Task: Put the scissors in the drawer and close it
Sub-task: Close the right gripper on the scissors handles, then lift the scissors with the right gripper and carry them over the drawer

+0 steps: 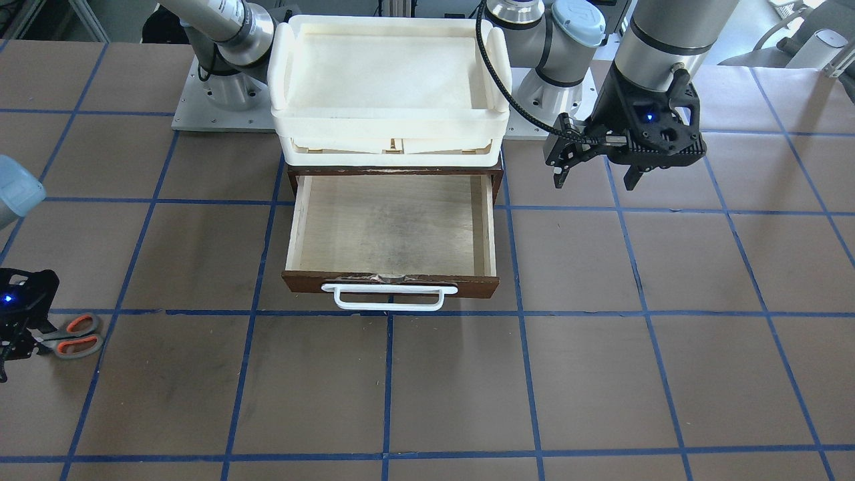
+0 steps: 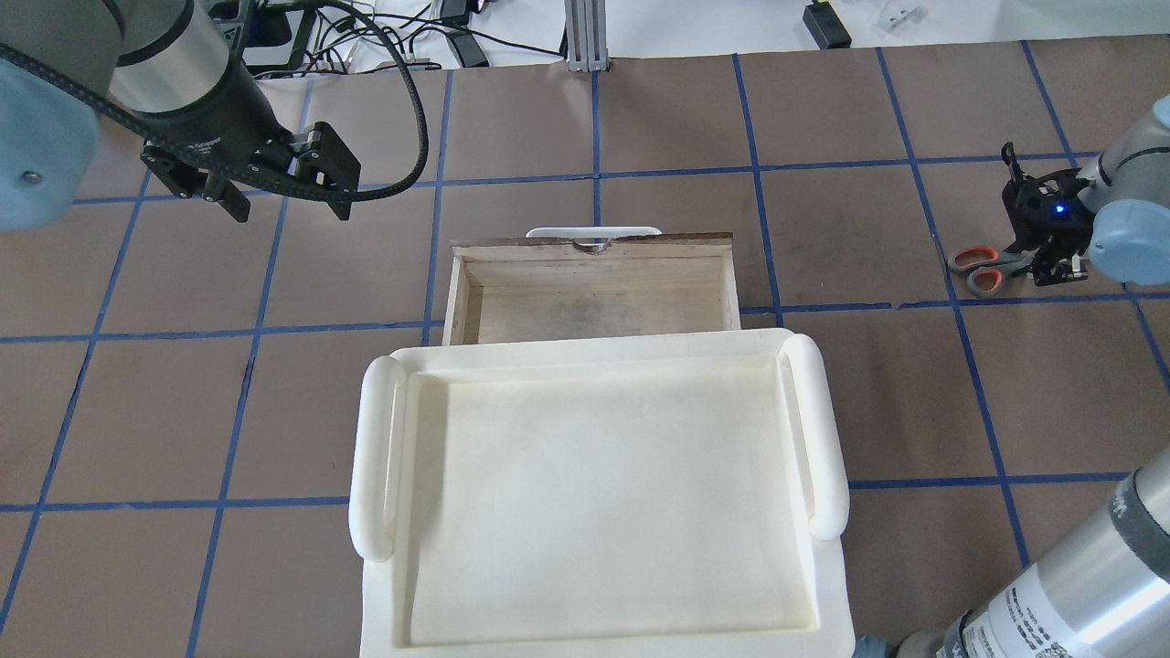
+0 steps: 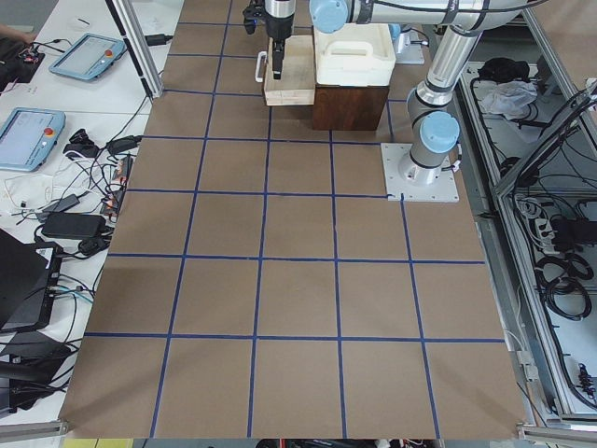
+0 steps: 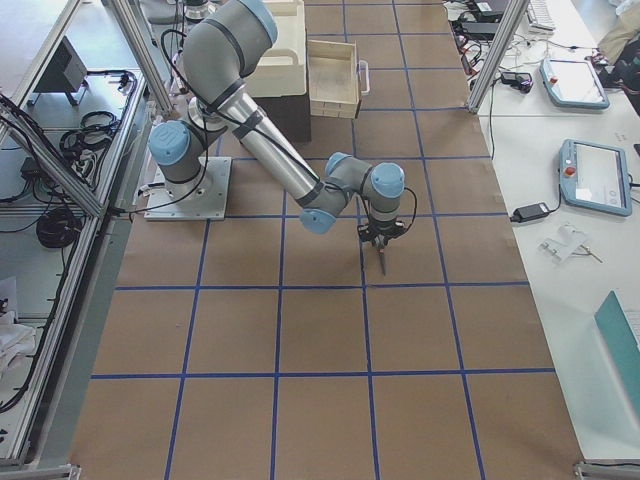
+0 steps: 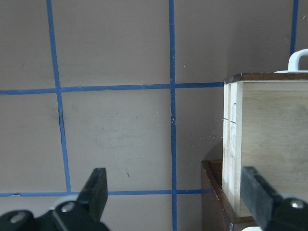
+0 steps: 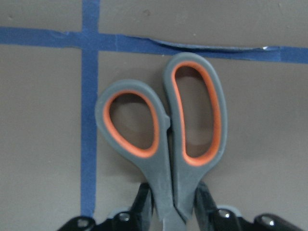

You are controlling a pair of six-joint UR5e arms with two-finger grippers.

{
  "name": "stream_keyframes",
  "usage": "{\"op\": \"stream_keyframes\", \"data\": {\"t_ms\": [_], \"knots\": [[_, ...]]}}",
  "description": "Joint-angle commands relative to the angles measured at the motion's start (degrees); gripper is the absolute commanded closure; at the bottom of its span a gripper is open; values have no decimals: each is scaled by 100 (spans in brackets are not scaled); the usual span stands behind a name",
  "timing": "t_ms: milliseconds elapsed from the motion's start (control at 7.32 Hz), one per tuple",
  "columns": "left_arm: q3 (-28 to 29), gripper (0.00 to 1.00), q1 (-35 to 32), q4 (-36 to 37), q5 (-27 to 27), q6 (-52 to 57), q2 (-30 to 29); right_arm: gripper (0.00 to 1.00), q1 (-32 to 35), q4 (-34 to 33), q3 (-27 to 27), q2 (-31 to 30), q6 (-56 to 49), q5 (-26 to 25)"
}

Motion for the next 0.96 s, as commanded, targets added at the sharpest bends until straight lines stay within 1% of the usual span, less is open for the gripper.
{"op": "stream_keyframes", "data": {"t_ms": [0,137,273,410,683,820], "knots": [[0,0,0,0,5,-2,0,100,0,8,-25,-126,39,-1],[0,0,-9,9,-4,-19,-17,100,26,130,-42,-361,48,-1],[0,0,-9,9,-4,-11,-9,100,53,583,-164,-668,56,-1],[0,0,-9,9,-4,-19,-9,100,96,1206,-374,-941,57,7],[0,0,-9,9,-4,-11,-17,100,376,2331,-814,-1460,126,200],[0,0,-9,9,-4,-11,-18,100,639,2850,-972,-1715,501,201]]}}
